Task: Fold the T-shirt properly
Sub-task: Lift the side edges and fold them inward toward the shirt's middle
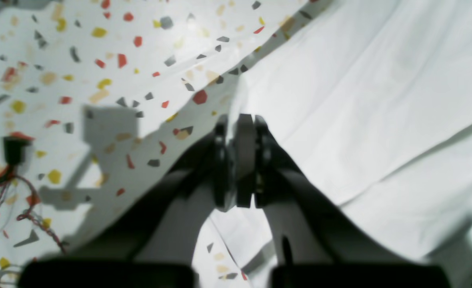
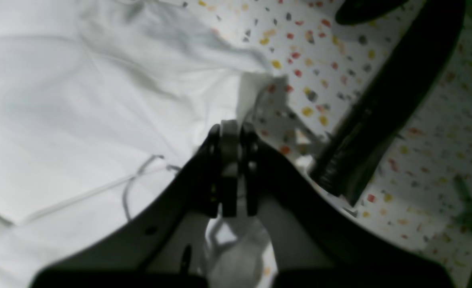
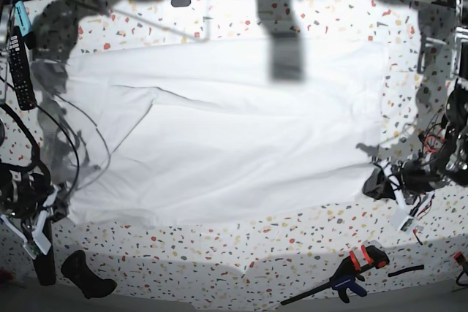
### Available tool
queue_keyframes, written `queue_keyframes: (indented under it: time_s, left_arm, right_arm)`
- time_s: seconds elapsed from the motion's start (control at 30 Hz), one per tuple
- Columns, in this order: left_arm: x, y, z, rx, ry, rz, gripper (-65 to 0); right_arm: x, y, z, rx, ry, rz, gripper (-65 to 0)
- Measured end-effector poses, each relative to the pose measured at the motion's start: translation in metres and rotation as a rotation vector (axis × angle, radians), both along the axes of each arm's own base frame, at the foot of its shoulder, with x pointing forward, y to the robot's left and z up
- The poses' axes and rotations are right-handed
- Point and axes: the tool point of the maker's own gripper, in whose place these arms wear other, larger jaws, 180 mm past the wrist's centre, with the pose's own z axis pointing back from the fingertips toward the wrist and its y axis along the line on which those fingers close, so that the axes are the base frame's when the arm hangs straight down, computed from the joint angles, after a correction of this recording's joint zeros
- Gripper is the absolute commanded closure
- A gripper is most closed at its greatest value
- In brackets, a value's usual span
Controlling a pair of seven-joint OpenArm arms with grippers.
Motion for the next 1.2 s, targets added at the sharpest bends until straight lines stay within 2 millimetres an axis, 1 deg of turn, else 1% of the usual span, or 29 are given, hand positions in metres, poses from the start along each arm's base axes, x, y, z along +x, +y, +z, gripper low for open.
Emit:
queue_keyframes:
  time_s: [0.1, 0.2, 0.27, 0.4, 0.47, 0.57, 0.63, 0.7, 0.8, 0.93, 1.03, 1.13, 1.2]
  left_arm:
    - [-0.011, 0.004, 0.006, 0.005, -0.01, 0.009, 0.0]
    - [-0.027, 0.002, 0.011, -0.022, 0.001, 0.006, 0.0]
    - [-0.037, 0.002, 0.014, -0.022, -0.008, 0.004, 0.0]
    - [-0.055, 0.003, 0.018, -0.012, -0.021, 0.001, 0.0]
    - [-0.066, 0.004, 0.009, 0.003, 0.012, -0.006, 0.0]
    - [-0.087, 0.005, -0.013, 0.011, 0.081, -0.007, 0.0]
    - [-0.097, 0.004, -0.023, 0.004, 0.105, -0.005, 0.0]
    - [-0.103, 0.004, -0.027, 0.004, 0.12, -0.005, 0.0]
    - [-0.104, 0.004, -0.028, 0.002, 0.122, -0.005, 0.0]
    - [-0.105, 0.004, -0.03, 0.007, 0.131, -0.006, 0.0]
    - [-0.112, 0.007, -0.037, 0.035, 0.179, -0.015, 0.0]
    - [-0.116, 0.007, -0.04, 0.039, 0.193, -0.017, 0.0]
    - [-0.12, 0.007, -0.043, 0.038, 0.204, -0.017, 0.0]
  right_arm:
    - [-0.011, -0.002, -0.003, -0.039, 0.015, 0.021, 0.0]
    - [-0.022, -0.004, -0.005, -0.075, 0.027, 0.039, 0.0]
    - [-0.027, -0.004, -0.002, -0.103, 0.029, 0.056, 0.0]
    - [-0.039, 0.002, 0.007, -0.098, 0.048, 0.092, 0.0]
    - [-0.044, 0.001, 0.01, -0.118, 0.052, 0.102, 0.0]
    - [-0.054, -0.007, 0.004, -0.145, 0.086, 0.1, 0.0]
    - [-0.062, -0.012, -0.001, -0.157, 0.124, 0.094, 0.0]
    - [-0.069, -0.015, -0.002, -0.147, 0.161, 0.088, 0.0]
    - [-0.078, -0.019, 0.001, -0.14, 0.205, 0.085, 0.0]
    - [-0.095, -0.02, 0.001, -0.154, 0.298, 0.087, 0.0]
    - [-0.103, -0.019, -0.003, -0.146, 0.353, 0.088, 0.0]
    - [-0.107, -0.019, -0.007, -0.143, 0.374, 0.086, 0.0]
    - [-0.115, -0.022, -0.018, -0.146, 0.408, 0.081, 0.0]
